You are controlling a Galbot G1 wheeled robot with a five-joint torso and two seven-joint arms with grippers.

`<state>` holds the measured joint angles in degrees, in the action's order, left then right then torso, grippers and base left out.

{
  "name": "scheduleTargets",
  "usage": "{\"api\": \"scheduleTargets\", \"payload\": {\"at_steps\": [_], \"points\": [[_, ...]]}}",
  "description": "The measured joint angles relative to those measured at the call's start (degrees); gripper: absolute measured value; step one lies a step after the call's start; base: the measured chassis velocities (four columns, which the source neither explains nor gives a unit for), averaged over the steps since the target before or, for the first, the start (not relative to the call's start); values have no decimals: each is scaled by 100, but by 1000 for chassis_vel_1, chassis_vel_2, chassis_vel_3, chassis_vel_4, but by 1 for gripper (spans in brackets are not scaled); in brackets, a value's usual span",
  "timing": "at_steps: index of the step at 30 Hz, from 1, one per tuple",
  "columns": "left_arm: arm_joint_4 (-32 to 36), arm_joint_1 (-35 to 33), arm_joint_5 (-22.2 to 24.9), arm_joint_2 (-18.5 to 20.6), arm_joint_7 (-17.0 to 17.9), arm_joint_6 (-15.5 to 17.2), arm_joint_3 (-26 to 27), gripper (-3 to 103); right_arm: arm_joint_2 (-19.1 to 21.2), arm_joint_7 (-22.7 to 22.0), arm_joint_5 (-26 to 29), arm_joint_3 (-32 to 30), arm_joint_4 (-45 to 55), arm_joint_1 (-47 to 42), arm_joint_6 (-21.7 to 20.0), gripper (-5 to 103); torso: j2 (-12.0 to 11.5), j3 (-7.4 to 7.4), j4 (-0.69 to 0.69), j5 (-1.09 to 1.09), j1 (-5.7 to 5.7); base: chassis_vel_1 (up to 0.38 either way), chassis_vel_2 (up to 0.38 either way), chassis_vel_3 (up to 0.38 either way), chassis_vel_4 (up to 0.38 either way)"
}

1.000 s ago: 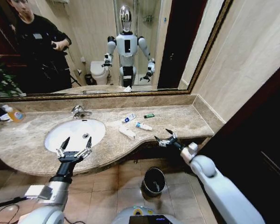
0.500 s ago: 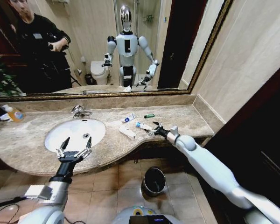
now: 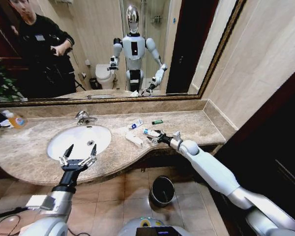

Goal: Pick up the trash from the sink and place it in the trash bin.

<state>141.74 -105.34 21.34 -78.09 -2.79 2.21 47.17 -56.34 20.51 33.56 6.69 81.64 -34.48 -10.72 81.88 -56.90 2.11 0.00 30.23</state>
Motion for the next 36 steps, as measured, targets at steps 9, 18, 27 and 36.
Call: {"api": "scheduleTargets", "payload": {"at_steps": [9,18,27,36], "points": [[0,0,0,0,0,0,0,100,10,-65,-82,-62,132,-73,25,43,0,0,0,0,0,0,0,0,0],[0,0,0,0,0,0,0,100,440,-359,-26,-708,1052,-656,-47,27,0,0,1,2,0,0,0,0,0],[0,0,0,-1,-1,0,0,100,886,-539,-84,-1873,2099,-2326,221,27,1,1,0,3,-1,0,0,0,0],[0,0,0,-1,0,0,0,100,541,-507,-313,-3207,3214,-4183,405,27,2,1,0,0,-1,0,0,0,0]]}}
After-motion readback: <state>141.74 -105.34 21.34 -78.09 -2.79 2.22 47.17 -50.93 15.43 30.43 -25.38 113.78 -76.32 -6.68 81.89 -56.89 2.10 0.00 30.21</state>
